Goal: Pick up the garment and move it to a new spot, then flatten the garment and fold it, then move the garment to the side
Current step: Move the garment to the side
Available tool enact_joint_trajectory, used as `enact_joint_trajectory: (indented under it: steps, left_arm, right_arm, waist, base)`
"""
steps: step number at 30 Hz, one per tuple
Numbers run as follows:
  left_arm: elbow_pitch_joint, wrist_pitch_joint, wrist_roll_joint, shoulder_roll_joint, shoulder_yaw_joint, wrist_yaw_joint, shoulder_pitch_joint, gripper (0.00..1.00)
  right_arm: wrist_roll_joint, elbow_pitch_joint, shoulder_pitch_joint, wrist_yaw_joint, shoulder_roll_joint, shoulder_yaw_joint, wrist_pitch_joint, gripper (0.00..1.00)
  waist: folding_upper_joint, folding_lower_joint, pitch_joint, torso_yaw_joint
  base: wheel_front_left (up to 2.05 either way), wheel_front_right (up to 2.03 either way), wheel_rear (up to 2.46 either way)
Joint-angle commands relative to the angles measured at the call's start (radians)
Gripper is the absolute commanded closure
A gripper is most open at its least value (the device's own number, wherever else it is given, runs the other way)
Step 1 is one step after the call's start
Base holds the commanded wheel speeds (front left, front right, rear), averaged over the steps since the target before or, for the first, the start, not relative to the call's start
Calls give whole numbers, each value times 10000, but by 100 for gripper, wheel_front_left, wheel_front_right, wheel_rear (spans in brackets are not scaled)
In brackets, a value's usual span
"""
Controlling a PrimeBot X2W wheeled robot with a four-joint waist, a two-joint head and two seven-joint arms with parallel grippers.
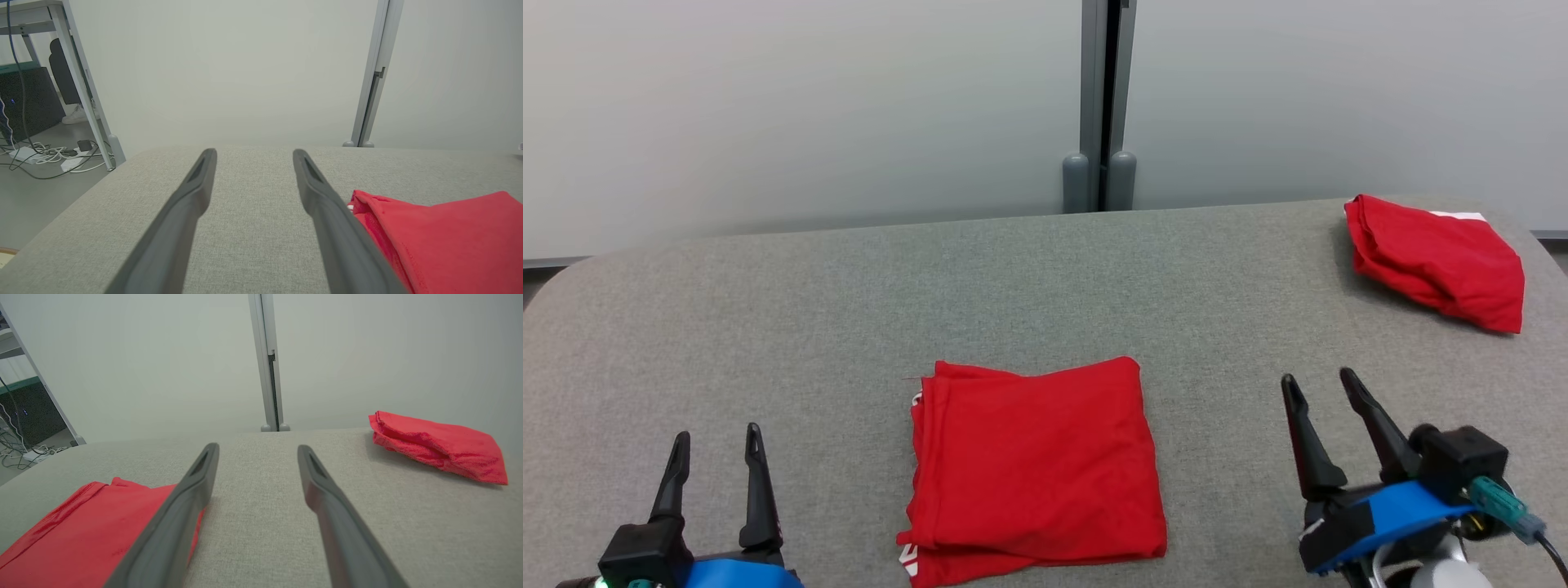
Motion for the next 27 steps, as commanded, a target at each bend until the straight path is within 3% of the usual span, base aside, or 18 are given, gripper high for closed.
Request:
enact_joint_trajectory:
  steps: [1,11,27]
  left_arm:
    - [-45,7,34,38,-68,20,-162,0]
    - [-17,-42,113,-33,-280,55,-747,0]
    - [373,-295,69,-123,-424,21,-1378,0]
  right_arm:
    - [-84,102,-410,7,38,226,62,0]
    - [-12,1376,-2137,7,104,1197,388,0]
    - [336,4230,-2425,7,161,2053,-146,0]
  waist:
    - [-1,0,90,56]
    - [-1,0,807,553]
    - [-1,0,1600,1170]
  base:
    - [0,0,0]
    - [0,0,0]
    - [0,0,0]
